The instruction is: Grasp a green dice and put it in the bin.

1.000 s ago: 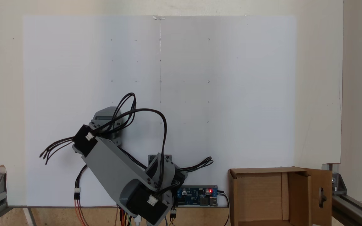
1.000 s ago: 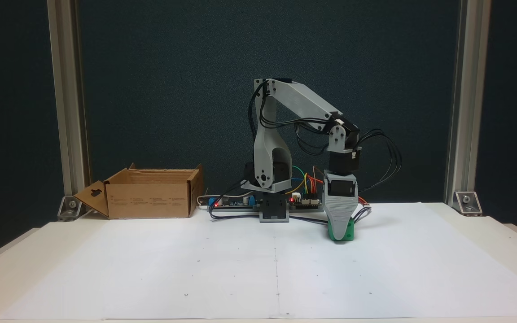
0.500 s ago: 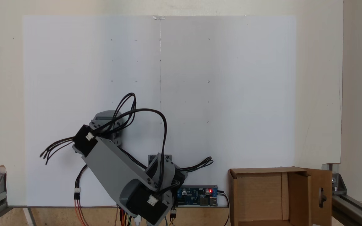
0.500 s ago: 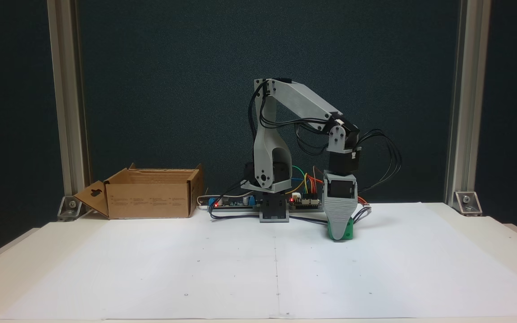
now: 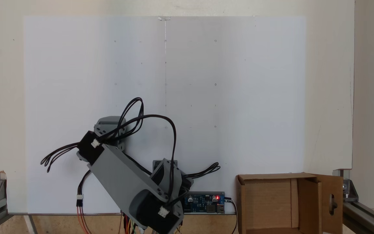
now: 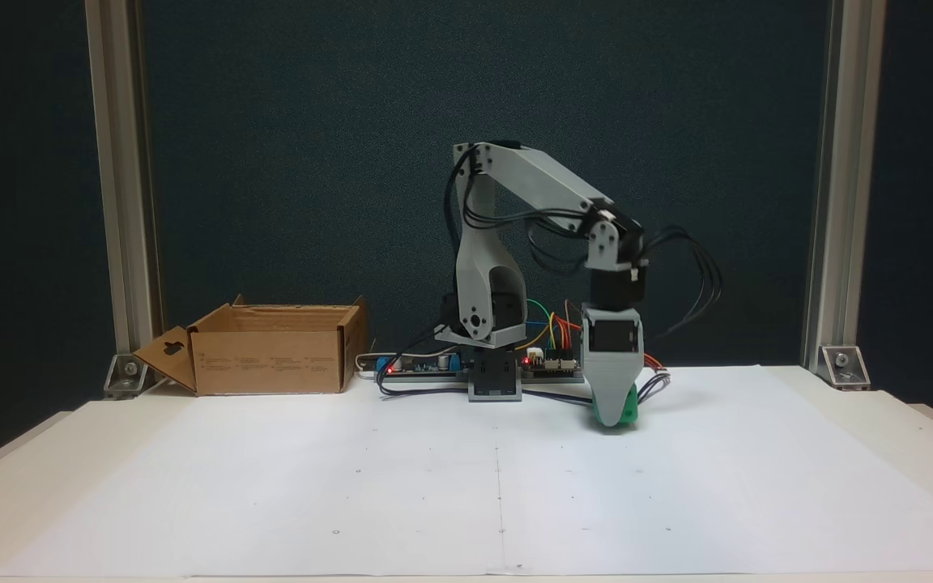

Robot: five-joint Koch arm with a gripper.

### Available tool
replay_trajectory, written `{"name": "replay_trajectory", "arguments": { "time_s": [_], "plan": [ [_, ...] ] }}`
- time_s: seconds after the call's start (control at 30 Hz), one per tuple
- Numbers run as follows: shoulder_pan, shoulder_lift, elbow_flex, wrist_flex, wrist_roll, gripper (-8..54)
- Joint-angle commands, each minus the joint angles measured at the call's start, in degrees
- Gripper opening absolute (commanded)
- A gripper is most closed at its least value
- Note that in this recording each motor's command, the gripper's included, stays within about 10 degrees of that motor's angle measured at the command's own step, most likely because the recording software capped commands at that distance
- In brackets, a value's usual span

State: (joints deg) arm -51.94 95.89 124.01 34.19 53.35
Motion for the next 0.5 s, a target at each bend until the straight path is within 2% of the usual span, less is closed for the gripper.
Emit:
{"name": "replay_trajectory", "arguments": {
  "time_s": [0.0, 0.23, 0.47],
  "plan": [
    [1.67, 3.78, -1.58, 1.14, 3.69, 11.4],
    [7.91, 7.47, -12.04, 13.97, -1.67, 11.4],
    [15.91, 7.47, -29.97, 31.82, -10.55, 11.4]
  ]
}}
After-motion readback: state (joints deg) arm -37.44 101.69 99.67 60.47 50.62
